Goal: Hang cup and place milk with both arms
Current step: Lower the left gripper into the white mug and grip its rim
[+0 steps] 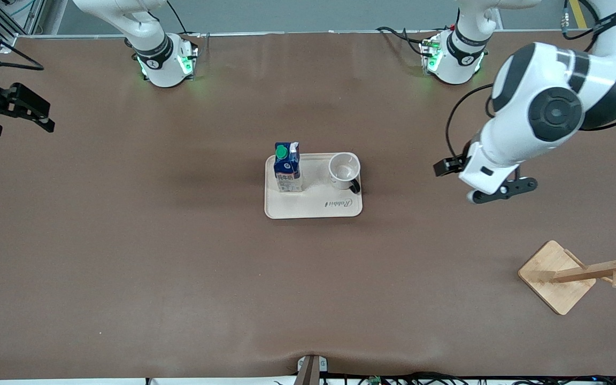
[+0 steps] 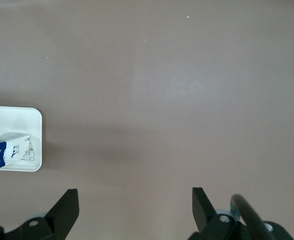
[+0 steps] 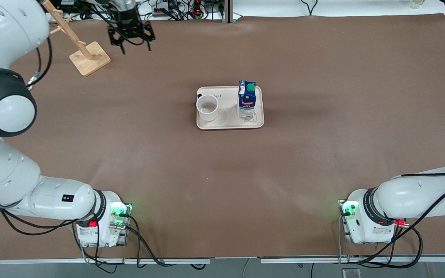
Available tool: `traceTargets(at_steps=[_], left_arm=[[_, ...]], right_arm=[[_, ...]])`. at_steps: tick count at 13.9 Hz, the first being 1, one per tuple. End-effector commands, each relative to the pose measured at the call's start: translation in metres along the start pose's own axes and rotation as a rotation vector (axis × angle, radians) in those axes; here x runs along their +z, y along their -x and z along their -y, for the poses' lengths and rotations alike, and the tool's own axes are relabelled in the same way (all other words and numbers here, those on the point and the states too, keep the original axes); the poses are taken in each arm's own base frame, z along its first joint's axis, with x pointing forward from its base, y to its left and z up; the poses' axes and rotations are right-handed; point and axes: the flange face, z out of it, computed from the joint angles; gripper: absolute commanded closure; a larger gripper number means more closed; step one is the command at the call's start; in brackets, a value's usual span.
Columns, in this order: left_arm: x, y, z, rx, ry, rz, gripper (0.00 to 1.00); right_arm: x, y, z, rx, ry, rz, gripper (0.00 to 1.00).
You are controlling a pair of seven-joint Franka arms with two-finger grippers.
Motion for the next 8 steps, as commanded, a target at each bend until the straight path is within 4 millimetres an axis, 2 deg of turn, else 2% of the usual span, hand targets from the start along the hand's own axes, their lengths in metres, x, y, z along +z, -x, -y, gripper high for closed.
traceTargets(at_steps=[1,4,6,8], left_arm=[[0.019,0.014,-0.037,-0.066,0.007,-0.015,0.00],[0.050,0.026,-0.077,-0.127,0.028,-0.010,0.00],[0.084,0.046,-0.107,-0.190,0.046,0.008,0.00],[0.125,0.065,-0.120,-0.278,0.085,0.018,0.00]], right_arm=[[-0.007,0.000,0.007,-0.003,0.001,-0.007,0.00],[-0.010,0.001,0.004,0.002,0.001,-0.015,0.00],[-0.011,0.001,0.002,0.006,0.003,-0.018,0.00],[-0.011,0.000,0.001,0.008,0.006,-0.021,0.00]])
